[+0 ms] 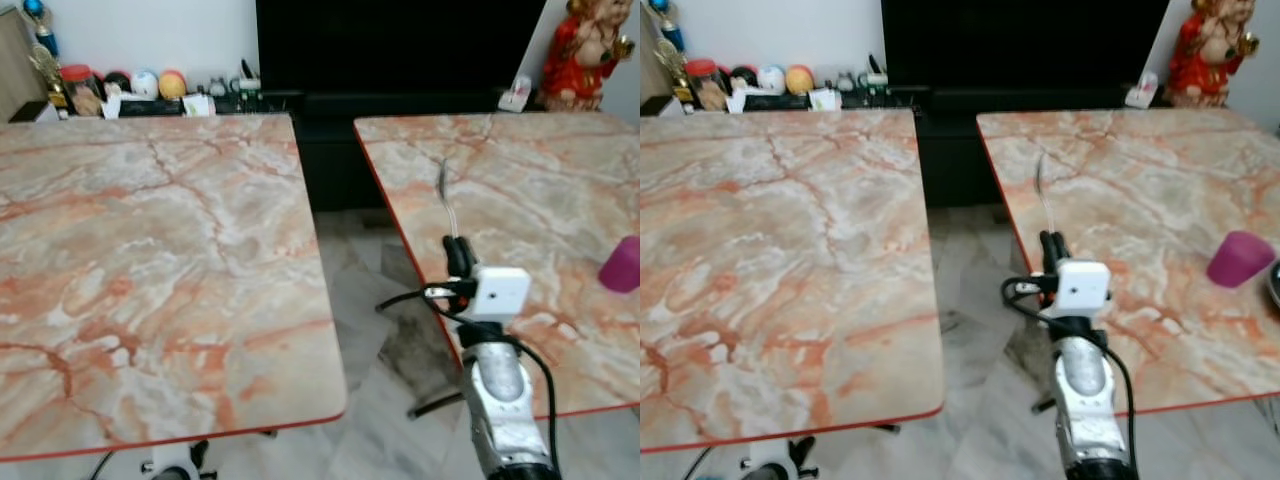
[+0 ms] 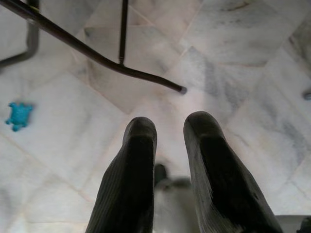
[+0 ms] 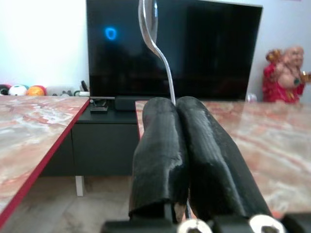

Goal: Setting the table

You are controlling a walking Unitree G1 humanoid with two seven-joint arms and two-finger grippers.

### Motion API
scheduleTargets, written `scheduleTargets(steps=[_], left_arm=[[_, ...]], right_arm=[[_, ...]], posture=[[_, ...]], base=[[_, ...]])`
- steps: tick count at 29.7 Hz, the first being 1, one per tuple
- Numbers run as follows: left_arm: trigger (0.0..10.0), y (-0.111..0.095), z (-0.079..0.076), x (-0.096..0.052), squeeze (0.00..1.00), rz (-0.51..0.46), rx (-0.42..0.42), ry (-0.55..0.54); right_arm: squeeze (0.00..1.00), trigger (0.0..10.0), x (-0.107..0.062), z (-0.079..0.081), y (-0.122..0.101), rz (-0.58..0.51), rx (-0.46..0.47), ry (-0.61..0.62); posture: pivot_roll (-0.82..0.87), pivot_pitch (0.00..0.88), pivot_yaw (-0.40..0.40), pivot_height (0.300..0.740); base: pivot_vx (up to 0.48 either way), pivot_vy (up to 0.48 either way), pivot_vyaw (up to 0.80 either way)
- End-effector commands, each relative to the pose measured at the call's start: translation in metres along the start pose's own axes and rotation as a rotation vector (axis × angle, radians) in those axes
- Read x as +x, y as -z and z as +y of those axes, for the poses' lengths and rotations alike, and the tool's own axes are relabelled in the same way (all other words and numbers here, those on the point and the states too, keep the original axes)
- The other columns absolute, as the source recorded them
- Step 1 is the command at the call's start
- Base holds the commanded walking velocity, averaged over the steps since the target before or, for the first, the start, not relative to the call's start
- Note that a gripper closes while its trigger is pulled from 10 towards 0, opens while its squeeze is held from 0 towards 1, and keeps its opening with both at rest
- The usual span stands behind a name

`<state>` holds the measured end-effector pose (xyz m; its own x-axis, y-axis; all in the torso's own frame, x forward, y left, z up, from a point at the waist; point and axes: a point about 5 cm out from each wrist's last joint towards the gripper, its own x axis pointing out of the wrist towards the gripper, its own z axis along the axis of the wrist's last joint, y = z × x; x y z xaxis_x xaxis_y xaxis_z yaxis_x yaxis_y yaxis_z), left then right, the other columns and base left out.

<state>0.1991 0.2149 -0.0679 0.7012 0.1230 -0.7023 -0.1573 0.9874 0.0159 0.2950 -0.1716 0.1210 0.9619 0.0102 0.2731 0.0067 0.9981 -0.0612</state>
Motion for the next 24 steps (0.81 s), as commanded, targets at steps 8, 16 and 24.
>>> scheduleTargets(steps=[8,16,24], left_arm=[[10.0,0.0041,0.0043,-0.0014,0.00,0.015,0.005,-0.019],[10.0,0.0034,0.0042,-0.0012,0.00,0.013,0.007,-0.020],[10.0,0.0027,0.0042,-0.0010,0.00,0.011,0.009,-0.021]], right_arm=[[0.00,10.0,0.0025,0.0043,-0.0043,-0.016,-0.010,-0.010],[0.00,10.0,0.0032,0.0046,-0.0052,-0.013,-0.036,-0.024],[0.00,10.0,0.0035,0.0077,-0.0073,-0.016,-0.027,-0.048]], posture=[[0.09,0.000,-0.049,0.740],[0.09,0.000,-0.049,0.740],[0.08,0.000,-0.047,0.740]], base=[[0.000,-0.335,0.00],[0.000,-0.321,0.00],[0.000,-0.311,0.42]])
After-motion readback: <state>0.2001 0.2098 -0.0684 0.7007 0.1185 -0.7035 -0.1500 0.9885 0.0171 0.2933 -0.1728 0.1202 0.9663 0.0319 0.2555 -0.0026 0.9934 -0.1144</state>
